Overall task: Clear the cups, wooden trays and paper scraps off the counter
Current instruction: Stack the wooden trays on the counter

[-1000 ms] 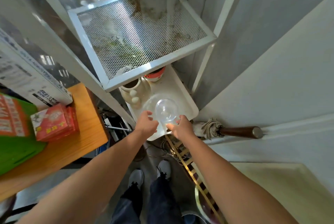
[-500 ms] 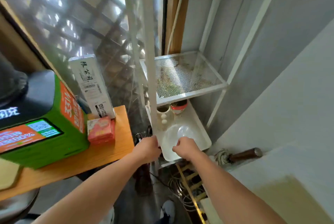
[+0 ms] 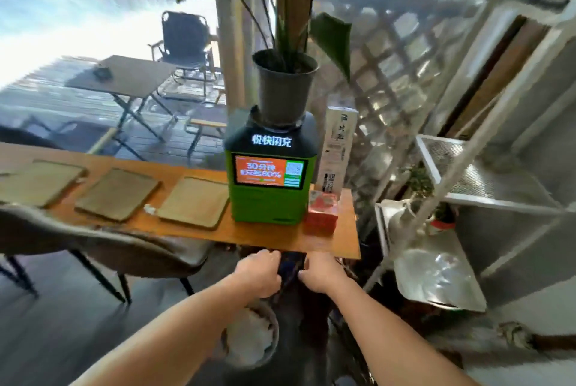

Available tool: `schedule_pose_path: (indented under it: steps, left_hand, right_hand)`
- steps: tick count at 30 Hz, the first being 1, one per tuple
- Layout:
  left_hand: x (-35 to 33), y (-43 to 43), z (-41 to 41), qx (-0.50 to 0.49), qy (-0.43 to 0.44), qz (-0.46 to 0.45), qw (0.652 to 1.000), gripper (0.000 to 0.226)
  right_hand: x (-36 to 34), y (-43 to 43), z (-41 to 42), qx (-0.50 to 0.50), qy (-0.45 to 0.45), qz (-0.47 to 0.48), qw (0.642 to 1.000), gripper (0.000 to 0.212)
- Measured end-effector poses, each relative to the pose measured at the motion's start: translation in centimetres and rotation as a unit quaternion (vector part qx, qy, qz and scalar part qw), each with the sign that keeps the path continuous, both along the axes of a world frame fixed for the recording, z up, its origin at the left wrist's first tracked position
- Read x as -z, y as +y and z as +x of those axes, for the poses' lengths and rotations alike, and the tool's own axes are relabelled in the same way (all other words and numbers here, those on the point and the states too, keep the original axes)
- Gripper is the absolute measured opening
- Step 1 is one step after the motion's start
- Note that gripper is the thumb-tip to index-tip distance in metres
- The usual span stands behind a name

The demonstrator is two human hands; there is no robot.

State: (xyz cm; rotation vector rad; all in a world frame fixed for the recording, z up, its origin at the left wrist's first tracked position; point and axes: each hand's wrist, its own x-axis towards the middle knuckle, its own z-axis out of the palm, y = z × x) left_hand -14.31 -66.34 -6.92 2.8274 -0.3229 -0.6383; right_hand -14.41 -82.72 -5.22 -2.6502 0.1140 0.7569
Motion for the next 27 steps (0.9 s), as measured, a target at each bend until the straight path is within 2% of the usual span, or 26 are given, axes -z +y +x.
schedule_pose_path:
  steps: [2, 5, 10, 15, 21, 27]
  left_hand:
    - [0.3, 4.6, -1.4, -0.034, -0.002, 0.007, 0.999, 0.036]
    - [0.4, 11.0, -3.6, -0.088, 0.010, 0.015, 0.996, 0.042]
    - [0.1, 18.5, -6.3, -0.178, 0.009, 0.007, 0.984, 0.032]
    - [-0.3, 22.5, -8.4, -0.245, 0.015, -0.001, 0.969, 0.025]
    - [-0.3, 24.3, -7.8, -0.251, 0.028, 0.010, 0.968, 0.028]
    - [-1.8, 25.5, -3.1, -0.240, 0.012, -0.017, 0.971, 0.023]
  right_hand:
    - [0.3, 4.0, -0.6, -0.044, 0.010, -0.014, 0.999, 0.027]
    - [0.6, 9.4, -1.3, -0.099, 0.020, -0.023, 0.995, 0.023]
    - [0.5, 15.7, -1.5, -0.165, 0.007, -0.034, 0.986, 0.018]
    - [0.2, 21.1, -0.9, -0.210, -0.017, -0.026, 0.977, 0.028]
    - [1.2, 25.9, -0.2, -0.230, -0.016, 0.014, 0.973, 0.024]
    - [1.5, 28.2, 3.7, -0.227, -0.003, 0.011, 0.974, 0.020]
